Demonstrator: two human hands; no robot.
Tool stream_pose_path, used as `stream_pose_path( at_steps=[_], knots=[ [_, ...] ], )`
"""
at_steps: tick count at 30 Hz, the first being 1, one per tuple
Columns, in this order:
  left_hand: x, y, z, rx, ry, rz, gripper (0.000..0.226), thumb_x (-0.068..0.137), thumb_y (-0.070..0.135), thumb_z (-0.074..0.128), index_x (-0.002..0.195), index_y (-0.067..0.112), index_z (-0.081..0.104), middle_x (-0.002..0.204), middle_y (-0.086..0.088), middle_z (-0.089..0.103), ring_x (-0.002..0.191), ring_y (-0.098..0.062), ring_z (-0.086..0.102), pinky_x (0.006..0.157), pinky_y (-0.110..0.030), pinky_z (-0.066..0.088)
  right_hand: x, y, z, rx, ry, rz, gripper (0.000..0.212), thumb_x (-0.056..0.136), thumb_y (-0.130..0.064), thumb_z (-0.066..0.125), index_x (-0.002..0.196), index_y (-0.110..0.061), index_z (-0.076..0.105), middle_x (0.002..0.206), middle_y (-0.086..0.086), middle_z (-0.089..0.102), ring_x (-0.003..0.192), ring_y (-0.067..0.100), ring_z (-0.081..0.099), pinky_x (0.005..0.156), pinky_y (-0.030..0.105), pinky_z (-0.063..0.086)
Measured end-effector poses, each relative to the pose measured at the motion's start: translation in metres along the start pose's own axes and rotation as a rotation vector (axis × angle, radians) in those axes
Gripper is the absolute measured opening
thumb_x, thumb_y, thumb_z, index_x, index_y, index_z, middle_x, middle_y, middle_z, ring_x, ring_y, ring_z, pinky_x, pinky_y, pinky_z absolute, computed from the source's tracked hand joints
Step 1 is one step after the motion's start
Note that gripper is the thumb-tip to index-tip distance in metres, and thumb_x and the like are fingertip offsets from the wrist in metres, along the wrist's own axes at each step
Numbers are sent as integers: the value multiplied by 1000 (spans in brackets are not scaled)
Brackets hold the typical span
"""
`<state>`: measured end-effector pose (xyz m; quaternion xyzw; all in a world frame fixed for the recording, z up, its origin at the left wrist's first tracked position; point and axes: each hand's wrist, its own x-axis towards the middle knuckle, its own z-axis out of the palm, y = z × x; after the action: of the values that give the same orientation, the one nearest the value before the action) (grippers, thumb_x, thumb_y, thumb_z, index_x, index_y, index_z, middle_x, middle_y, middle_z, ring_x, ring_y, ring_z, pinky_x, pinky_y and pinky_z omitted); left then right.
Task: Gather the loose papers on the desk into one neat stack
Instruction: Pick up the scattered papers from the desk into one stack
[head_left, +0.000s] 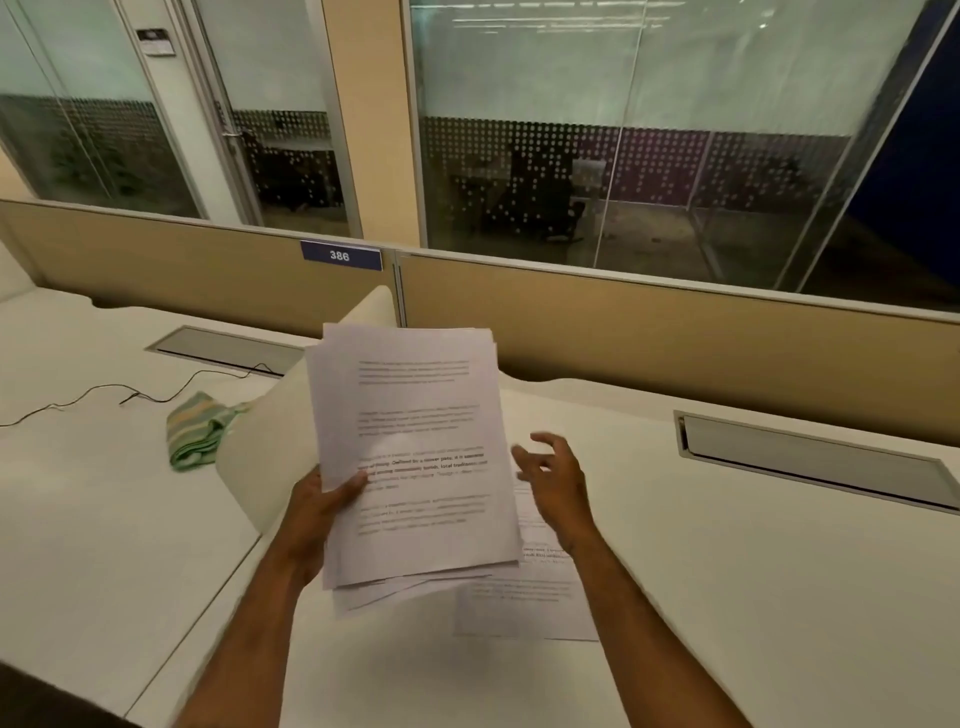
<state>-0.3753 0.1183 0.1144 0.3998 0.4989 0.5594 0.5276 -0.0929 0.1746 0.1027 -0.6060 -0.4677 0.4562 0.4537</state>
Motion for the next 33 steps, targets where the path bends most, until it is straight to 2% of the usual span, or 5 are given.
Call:
stream_pose_path(
  at_steps=[6, 10, 17, 23, 33],
  knots=[
    [-4, -10, -36, 5, 61, -48, 94, 40, 53, 95, 121, 15, 66, 110, -14, 77, 95, -37, 74, 72, -44, 63, 4, 110, -29, -632, 87, 409, 68, 83, -44, 72, 137, -11, 46, 137, 18, 49, 124, 37, 52, 99, 46, 49],
    [-2, -17, -45, 5, 68, -90, 81, 47, 46, 94, 117, 15, 66, 111, -18, 75, 94, -40, 74, 74, -48, 63, -5, 135, -23, -759, 128, 422, 64, 80, -32, 75, 130, -6, 45, 131, 18, 49, 122, 37, 51, 95, 46, 51],
    [2, -20, -52, -15, 72, -104, 94, 40, 49, 96, 121, 13, 64, 112, -20, 75, 97, -42, 73, 73, -48, 62, 18, 133, -28, -437, 128, 621, 43, 72, -9, 75, 113, 1, 64, 115, 19, 69, 101, 36, 66, 85, 36, 54],
    [10, -13, -43, -45, 42, -89, 91, 44, 46, 96, 121, 12, 64, 115, -22, 73, 102, -45, 70, 80, -53, 61, 36, 70, -67, -161, 136, 303, 34, 71, -14, 83, 100, -16, 65, 109, 15, 72, 95, 35, 69, 89, 51, 57],
    [26, 5, -2, -95, -23, -46, 89, 44, 45, 96, 120, 11, 65, 113, -20, 74, 99, -43, 72, 75, -48, 62, -28, -96, -144, 449, 76, -77, 31, 83, -19, 72, 112, -15, 62, 99, 4, 78, 83, 22, 75, 79, 43, 62]
  ],
)
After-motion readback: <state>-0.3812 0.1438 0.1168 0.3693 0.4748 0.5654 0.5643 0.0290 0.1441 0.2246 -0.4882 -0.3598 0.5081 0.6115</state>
